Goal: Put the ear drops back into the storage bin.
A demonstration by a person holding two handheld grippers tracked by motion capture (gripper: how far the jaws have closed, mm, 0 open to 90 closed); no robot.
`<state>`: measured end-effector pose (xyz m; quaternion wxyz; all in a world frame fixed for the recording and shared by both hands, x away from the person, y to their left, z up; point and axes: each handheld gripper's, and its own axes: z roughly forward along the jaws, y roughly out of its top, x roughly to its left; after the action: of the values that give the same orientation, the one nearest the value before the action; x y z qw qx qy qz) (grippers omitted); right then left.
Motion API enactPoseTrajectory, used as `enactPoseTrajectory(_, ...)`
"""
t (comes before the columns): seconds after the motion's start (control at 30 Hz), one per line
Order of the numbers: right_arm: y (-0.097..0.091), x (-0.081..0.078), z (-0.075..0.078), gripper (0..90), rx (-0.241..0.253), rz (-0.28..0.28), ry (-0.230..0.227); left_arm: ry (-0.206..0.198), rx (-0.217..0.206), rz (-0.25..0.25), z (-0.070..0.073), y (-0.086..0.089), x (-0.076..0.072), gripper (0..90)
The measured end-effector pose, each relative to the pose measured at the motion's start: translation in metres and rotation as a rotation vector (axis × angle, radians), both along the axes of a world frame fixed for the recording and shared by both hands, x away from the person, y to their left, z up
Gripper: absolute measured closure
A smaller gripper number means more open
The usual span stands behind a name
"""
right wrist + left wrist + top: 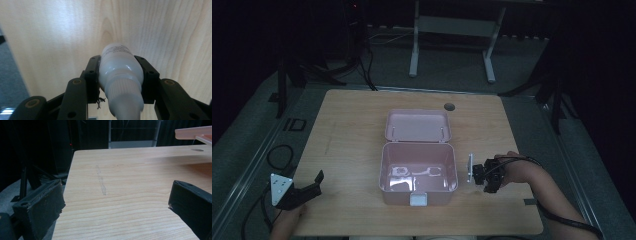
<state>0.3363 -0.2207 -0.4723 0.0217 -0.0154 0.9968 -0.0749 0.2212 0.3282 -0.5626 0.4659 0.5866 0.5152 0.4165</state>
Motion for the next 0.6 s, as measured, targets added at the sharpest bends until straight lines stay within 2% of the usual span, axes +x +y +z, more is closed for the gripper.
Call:
enactPoseTrajectory(0.17,0.002,-0.005,0.008,59.6,-0.012,0.014,0.008,0.0,0.0,0.0,0.0,0.0,0.0,0.4)
enactPoseTrajectory(0.23,0.004,-0.008,0.014,59.6,-0.019,-0.006,0.004,0.0,0.001,0.0,0.0,0.0,0.0,0.4)
enactPoseTrajectory(0.33,0.005,-0.009,0.02,59.6,-0.01,-0.014,0.005,0.0,0.002,0.0,0.0,0.0,0.0,0.4)
enactPoseTrajectory(0.4,0.008,-0.012,0.03,59.6,0.005,-0.009,-0.001,0.0,0.001,0.001,0.0,0.0,0.0,0.4)
enactPoseTrajectory(0.6,0.014,-0.017,0.046,59.6,0.023,-0.006,-0.004,0.0,0.001,0.0,0.0,0.0,0.0,0.4)
